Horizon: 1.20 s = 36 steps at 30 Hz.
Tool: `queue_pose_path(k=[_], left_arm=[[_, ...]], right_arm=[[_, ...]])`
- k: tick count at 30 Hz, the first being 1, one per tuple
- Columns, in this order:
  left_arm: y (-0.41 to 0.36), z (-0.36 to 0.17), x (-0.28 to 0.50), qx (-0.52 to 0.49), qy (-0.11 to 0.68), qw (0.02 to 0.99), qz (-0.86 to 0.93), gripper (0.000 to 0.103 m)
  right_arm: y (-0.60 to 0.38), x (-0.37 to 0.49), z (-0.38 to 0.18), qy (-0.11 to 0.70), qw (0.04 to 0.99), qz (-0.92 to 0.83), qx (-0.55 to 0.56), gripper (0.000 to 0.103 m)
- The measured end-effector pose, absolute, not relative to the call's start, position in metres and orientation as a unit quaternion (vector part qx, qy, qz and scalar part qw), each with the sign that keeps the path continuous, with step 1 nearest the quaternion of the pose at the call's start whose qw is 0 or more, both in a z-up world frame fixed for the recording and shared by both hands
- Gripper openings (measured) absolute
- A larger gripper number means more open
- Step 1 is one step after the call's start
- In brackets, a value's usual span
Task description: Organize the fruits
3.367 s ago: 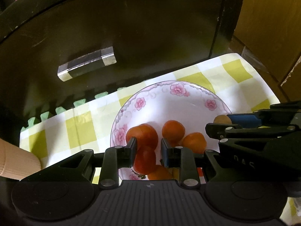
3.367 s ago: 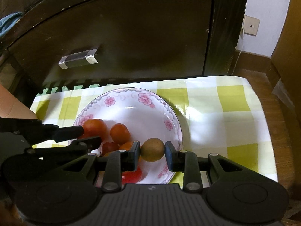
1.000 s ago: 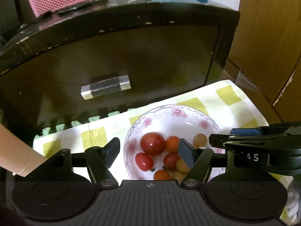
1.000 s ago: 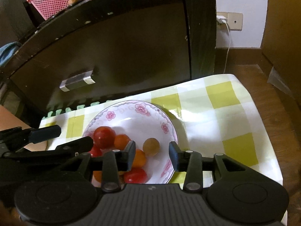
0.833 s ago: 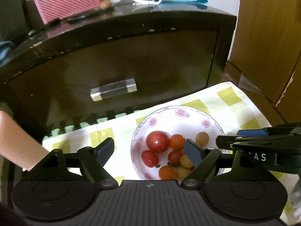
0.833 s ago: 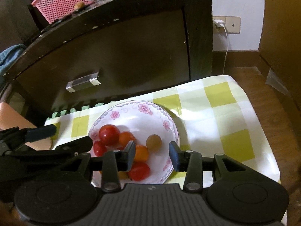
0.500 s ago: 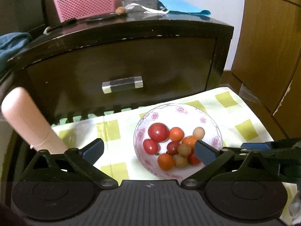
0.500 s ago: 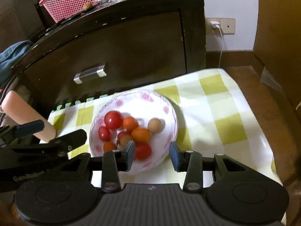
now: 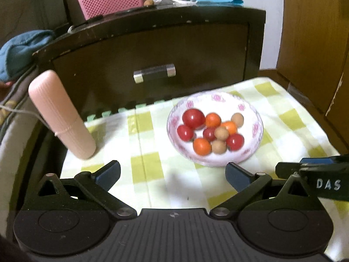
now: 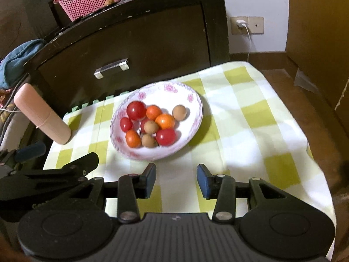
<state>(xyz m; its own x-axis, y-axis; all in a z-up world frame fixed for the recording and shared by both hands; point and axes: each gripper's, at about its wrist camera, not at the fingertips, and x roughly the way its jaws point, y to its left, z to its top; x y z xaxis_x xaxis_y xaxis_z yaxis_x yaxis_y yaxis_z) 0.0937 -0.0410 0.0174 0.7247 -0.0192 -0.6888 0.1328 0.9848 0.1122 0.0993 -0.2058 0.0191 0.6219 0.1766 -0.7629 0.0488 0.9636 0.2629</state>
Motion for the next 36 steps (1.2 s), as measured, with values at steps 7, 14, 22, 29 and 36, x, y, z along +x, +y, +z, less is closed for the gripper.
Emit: queue_pose_path(k=[7,14,22,29,36], left_arm=[[-0.038,0.002,0.071,0.092,0.38,0.92,-0.033,0.103],[-0.031,-0.002,0.055,0.069,0.387,0.919,-0.038,0.103],[-0.028,-0.007,0.04,0.063,0.396,0.915,-0.043,0.103],[-0.027,-0.008,0.016,0.065,0.394,0.916,-0.05,0.103],[-0.025,-0.005,0.005,0.054,0.392,0.917,-0.051,0.103]], right_arm=[[-0.203,0.072,0.009,0.437,0.887,0.039,0.142,0.04],[-0.2,0.052,0.0,0.447,0.882,0.038,0.145,0.04],[-0.192,0.033,-0.002,0.454,0.879,0.045,0.137,0.04],[-0.186,0.012,-0.009,0.466,0.874,0.044,0.128,0.04],[-0.185,-0.005,-0.006,0.462,0.875,0.047,0.136,0.04]])
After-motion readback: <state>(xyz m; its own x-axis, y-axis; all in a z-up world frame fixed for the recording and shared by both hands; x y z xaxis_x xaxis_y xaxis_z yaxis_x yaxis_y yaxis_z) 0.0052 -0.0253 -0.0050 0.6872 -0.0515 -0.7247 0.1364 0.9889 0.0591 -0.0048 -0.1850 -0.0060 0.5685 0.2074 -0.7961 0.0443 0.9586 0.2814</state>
